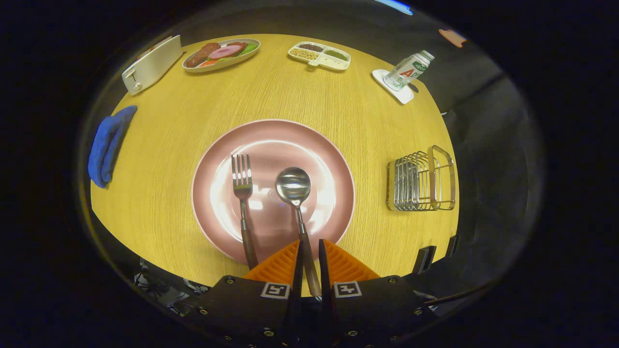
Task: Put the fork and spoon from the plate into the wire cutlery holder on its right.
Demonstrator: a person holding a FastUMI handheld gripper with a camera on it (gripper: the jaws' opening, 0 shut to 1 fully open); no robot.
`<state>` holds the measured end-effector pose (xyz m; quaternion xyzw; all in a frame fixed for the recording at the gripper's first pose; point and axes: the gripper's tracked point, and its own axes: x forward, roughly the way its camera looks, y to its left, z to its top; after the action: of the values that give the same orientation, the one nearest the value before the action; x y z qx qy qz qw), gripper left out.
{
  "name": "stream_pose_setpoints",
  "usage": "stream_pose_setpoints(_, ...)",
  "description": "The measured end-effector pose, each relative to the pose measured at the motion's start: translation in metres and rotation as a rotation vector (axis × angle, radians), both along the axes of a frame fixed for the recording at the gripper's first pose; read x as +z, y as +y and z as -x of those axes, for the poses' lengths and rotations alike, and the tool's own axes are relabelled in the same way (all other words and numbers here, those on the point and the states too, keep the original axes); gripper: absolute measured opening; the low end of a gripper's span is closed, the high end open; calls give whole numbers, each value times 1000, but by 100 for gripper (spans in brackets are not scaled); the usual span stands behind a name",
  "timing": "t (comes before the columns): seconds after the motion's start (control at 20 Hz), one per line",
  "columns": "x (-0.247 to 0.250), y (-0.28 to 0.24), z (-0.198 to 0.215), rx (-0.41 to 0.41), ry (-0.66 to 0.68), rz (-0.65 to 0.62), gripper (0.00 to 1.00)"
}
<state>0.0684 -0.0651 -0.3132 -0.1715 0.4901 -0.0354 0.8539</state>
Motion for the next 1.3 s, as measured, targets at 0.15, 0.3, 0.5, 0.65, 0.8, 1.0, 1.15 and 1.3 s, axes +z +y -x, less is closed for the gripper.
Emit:
stream_pose_setpoints(0.15, -12, 1, -3, 19, 34, 3, 19)
stream_pose_setpoints(0.3, -23, -2, -4, 38, 69, 25, 19)
stream_pose_setpoints(0.5, -34, -5, -5, 54, 103, 33, 19)
stream_pose_setpoints(0.65, -38, -2, -3, 70, 123, 18, 12)
stream_pose_setpoints(0.8, -38, 1, -5, 69, 130, -6, 6)
stream_pose_setpoints(1.0, -27, -1, -5, 74, 122, 16, 6)
stream_pose_setpoints(1.15, -12, -3, -6, 60, 92, 32, 6)
stream_pose_setpoints(1.3, 5, -7, -7, 49, 60, 62, 6)
